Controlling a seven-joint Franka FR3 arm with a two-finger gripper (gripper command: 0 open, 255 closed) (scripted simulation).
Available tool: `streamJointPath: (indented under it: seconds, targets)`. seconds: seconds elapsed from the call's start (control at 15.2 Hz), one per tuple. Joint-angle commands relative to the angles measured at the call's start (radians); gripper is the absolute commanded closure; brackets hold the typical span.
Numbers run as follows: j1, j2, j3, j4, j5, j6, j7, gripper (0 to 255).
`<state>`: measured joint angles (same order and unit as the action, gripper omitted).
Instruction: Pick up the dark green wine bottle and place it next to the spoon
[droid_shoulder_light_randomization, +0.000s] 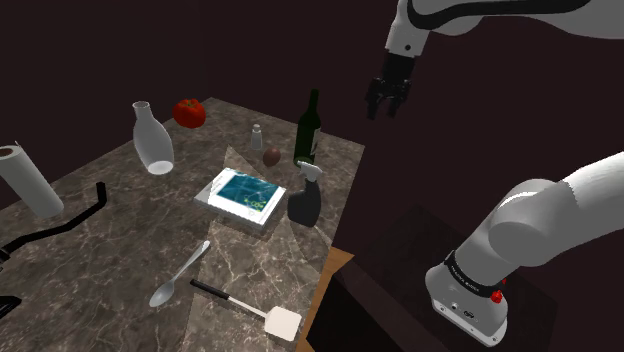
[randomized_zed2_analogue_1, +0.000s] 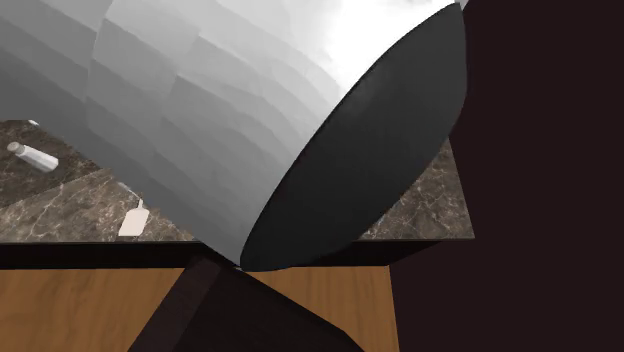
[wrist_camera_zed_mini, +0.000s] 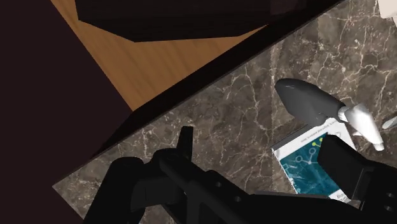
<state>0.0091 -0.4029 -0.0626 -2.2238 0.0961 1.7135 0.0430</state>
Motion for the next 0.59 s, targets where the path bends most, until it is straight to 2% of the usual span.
streamJointPath:
  seconds: [0.0,0.53]
  targets:
    - [0.001,0.076,-0.001,0.055,-0.002,0.034,-0.006,0]
    - [0.005,0.361,-0.001,0.315,-0.008,0.107,-0.015,0]
